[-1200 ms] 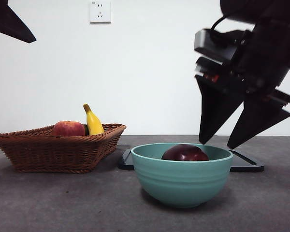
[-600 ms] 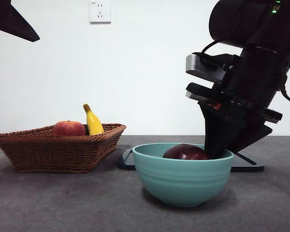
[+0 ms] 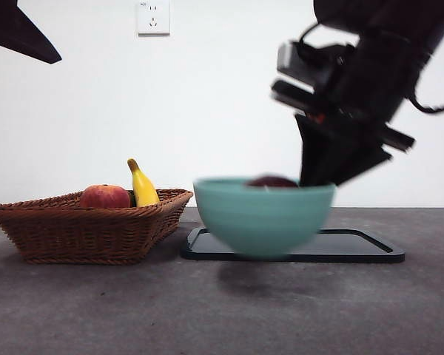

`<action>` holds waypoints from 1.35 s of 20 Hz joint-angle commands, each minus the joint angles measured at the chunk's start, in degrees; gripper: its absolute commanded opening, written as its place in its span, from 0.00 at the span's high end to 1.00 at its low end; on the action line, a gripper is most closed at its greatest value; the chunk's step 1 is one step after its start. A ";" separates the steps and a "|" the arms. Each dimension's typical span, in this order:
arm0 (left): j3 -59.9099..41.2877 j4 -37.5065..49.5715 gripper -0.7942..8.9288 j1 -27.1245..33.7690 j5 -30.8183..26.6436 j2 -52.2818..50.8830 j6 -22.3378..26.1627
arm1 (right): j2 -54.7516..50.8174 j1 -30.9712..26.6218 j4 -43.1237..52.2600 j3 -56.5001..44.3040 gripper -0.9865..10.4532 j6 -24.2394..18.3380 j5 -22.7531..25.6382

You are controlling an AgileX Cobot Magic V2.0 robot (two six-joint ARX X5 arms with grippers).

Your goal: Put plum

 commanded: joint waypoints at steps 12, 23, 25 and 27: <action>0.57 0.44 0.53 -0.22 0.28 0.31 0.70 | 14.71 -13.05 -2.69 22.97 0.90 -3.15 0.09; 0.57 0.39 0.53 -0.22 0.28 0.31 0.70 | 27.43 -13.77 0.55 25.18 0.90 -3.78 0.33; 0.57 0.42 0.53 -0.22 0.28 0.31 0.70 | 27.43 -13.75 0.59 25.18 0.90 -3.76 0.33; 0.57 0.42 0.53 -0.22 0.28 0.31 0.70 | 27.43 -13.75 0.59 25.18 0.83 -3.65 0.35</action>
